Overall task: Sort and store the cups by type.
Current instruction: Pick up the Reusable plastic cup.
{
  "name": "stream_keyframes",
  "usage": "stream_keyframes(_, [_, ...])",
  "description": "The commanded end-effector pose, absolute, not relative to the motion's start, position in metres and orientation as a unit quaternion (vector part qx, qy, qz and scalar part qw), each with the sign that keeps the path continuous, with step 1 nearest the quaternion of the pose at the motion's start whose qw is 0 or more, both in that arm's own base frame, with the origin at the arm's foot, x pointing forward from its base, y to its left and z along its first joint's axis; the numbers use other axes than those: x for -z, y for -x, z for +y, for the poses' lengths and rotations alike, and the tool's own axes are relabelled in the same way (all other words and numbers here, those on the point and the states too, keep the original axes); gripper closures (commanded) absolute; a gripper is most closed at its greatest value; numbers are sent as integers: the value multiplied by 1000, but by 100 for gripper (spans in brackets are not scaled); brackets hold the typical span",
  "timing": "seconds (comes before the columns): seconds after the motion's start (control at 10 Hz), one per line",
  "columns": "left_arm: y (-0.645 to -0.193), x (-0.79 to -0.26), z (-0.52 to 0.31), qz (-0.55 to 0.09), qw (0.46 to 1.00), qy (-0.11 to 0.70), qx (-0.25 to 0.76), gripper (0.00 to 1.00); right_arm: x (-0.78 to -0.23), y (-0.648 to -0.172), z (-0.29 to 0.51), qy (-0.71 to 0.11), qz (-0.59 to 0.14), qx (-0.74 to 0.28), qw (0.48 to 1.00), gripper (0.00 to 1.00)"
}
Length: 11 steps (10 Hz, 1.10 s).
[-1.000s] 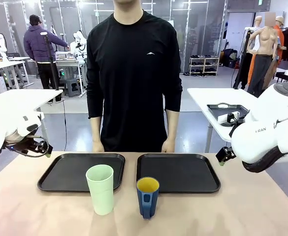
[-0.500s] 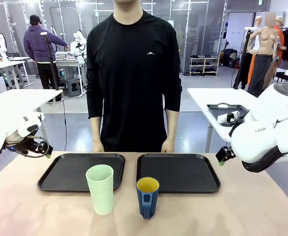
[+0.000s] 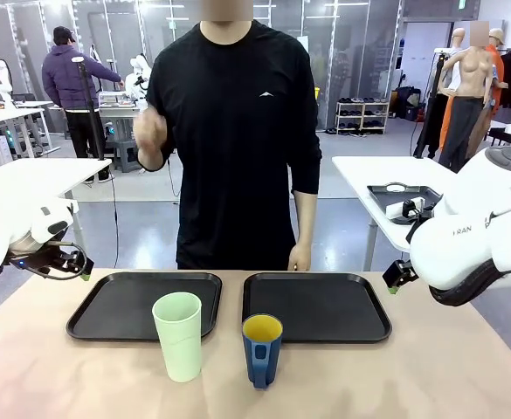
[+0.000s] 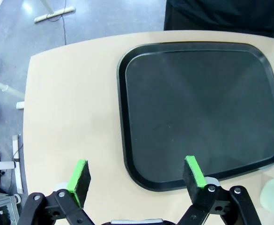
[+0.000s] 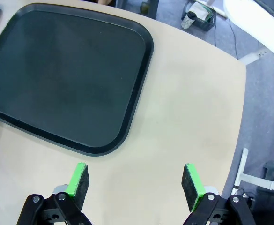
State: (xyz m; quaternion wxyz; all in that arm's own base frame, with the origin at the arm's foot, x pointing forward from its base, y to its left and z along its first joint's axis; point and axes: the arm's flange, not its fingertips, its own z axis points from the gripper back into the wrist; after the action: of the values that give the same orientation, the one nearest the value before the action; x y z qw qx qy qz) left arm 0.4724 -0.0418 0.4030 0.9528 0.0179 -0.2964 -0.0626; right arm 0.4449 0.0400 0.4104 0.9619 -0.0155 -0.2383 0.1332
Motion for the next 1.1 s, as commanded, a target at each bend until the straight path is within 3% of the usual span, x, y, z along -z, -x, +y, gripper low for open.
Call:
stream_keyframes(0.0, [-472,-404,-43,-299,952,-19,64,0,-409,-444,40,15,-237,-133,962,0])
stream_keyframes(1.0, [-472,-404,-43,-299,952,-19,64,0,-409,-444,40,15,-237,-133,962,0])
